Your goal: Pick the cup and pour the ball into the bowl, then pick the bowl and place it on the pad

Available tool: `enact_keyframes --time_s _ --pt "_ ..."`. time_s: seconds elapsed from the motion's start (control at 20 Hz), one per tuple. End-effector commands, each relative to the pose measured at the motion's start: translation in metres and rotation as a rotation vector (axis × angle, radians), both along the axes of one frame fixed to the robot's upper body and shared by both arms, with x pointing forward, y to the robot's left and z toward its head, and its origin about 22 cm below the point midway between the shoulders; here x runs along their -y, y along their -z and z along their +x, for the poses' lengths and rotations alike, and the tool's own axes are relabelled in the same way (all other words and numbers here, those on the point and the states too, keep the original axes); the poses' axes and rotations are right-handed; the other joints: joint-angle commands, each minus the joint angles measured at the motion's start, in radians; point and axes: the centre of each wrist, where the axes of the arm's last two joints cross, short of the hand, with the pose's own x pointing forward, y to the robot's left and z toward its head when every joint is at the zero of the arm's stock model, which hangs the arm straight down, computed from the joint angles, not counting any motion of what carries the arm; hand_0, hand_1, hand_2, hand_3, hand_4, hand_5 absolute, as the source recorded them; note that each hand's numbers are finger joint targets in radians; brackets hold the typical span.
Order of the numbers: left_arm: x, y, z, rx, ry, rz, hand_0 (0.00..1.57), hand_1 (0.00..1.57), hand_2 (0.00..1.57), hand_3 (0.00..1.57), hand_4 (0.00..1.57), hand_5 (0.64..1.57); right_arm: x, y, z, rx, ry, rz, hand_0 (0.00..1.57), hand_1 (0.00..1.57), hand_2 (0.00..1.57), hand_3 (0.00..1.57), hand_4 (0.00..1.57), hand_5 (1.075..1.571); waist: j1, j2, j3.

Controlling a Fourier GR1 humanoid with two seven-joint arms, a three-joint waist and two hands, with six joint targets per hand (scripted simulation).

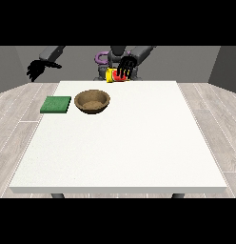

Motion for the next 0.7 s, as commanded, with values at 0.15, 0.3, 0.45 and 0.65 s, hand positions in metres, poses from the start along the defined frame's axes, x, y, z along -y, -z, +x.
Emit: enact_keyframes --time_s 0.15,0.3,0.45,0.65 --pt "0.037 -0.021 -0.011 0.104 0.028 0.199 0.46 0.46 1.57 1.57 0.89 1.571 -0.024 -0.022 0.04 -0.008 -0.044 -0.034 0.0 0.0 0.0 0.27 0.0 1.53 -0.015 0.015 -0.0001" --pt "0.047 -0.024 -0.022 0.151 0.057 0.24 0.3 0.3 1.57 1.57 0.9 1.57 -0.025 -0.024 0.044 0.047 -0.042 -0.015 0.0 0.0 0.0 0.22 0.0 1.533 -0.014 0.057 0.0" --pt "0.053 -0.025 -0.028 0.169 0.121 0.34 0.29 0.29 1.57 1.57 0.9 1.562 -0.007 -0.024 0.034 0.058 -0.003 -0.012 0.0 0.0 0.0 0.26 0.0 1.527 0.014 0.09 0.0005" --pt "0.059 -0.011 -0.034 0.186 0.081 0.482 0.05 0.05 1.57 1.57 1.09 1.495 -0.04 -0.044 0.068 0.119 -0.105 0.001 0.0 0.0 0.0 0.28 0.0 1.523 -0.073 0.126 0.0004"
